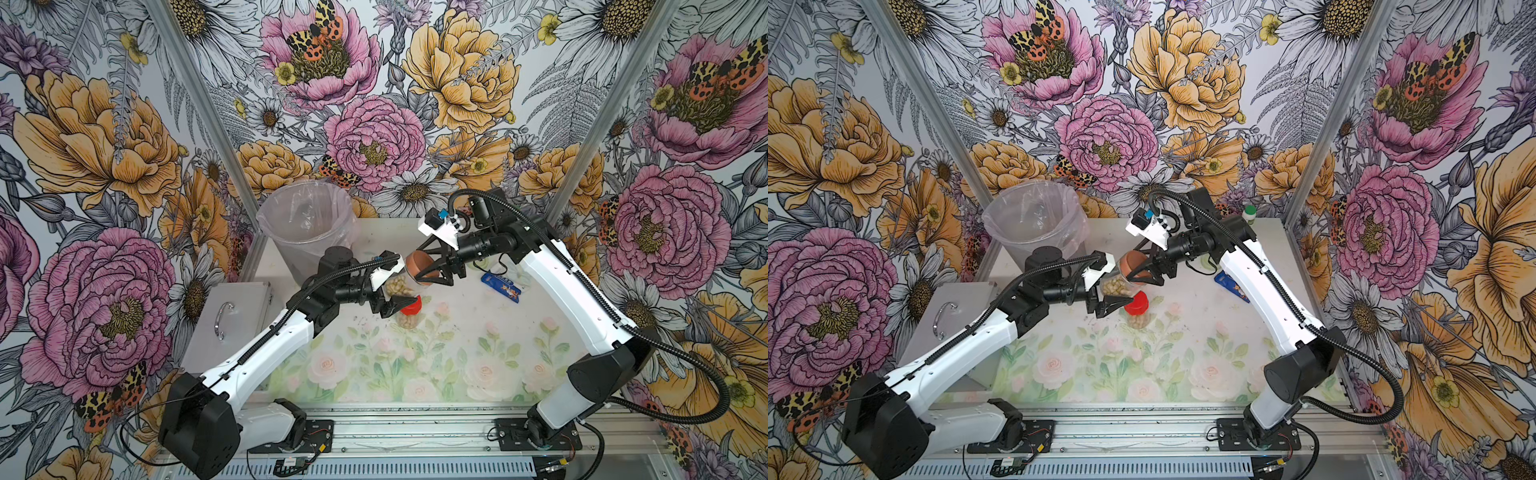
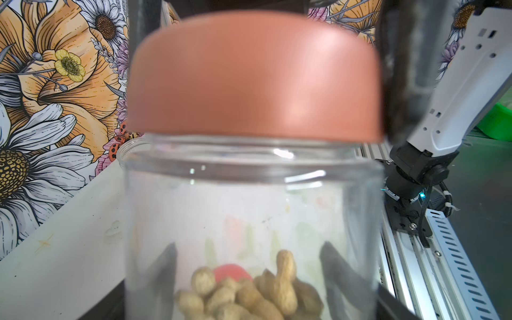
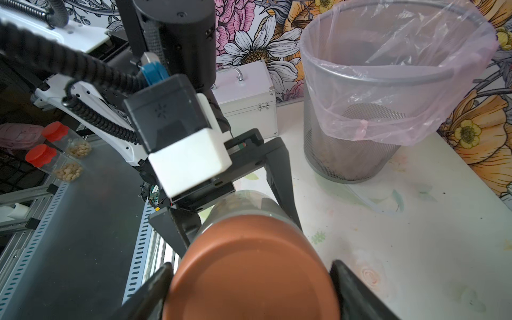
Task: Empty moldy peanuts from jars
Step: Unscrew the lid from the jar.
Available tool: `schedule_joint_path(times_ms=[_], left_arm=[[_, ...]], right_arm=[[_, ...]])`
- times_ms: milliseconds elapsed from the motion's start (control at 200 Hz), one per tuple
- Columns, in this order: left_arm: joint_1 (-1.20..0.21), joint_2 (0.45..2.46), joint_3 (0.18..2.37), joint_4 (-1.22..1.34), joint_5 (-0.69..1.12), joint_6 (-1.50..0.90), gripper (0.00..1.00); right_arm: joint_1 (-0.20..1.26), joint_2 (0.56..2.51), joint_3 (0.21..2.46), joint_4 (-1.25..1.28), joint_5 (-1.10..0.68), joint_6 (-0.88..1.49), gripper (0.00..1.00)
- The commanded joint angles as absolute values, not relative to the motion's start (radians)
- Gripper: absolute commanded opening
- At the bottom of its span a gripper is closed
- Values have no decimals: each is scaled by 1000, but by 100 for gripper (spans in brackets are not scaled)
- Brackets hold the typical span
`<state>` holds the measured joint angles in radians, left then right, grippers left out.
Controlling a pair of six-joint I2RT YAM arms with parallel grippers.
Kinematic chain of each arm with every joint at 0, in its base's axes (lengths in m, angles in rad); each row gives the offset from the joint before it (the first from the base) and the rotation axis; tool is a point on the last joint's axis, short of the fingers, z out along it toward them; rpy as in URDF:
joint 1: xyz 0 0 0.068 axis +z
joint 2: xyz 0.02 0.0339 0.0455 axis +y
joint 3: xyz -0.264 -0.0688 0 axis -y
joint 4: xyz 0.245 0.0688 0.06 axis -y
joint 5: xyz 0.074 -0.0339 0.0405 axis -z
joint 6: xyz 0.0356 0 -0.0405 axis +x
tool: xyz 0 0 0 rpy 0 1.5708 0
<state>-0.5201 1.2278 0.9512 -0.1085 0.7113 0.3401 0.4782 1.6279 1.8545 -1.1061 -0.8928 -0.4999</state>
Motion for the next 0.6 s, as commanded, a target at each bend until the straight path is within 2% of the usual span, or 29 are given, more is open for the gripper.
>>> schedule_joint_path(times_ms=[0,595], left_arm=[[-470,1212,1022,6,667,302,10],[-469,1233,1042,-44,697,326,7]], right_arm=[[480,1638,1883,-1305,-938,-576,74],[465,1648,1934,-1352,-965,-749,75]])
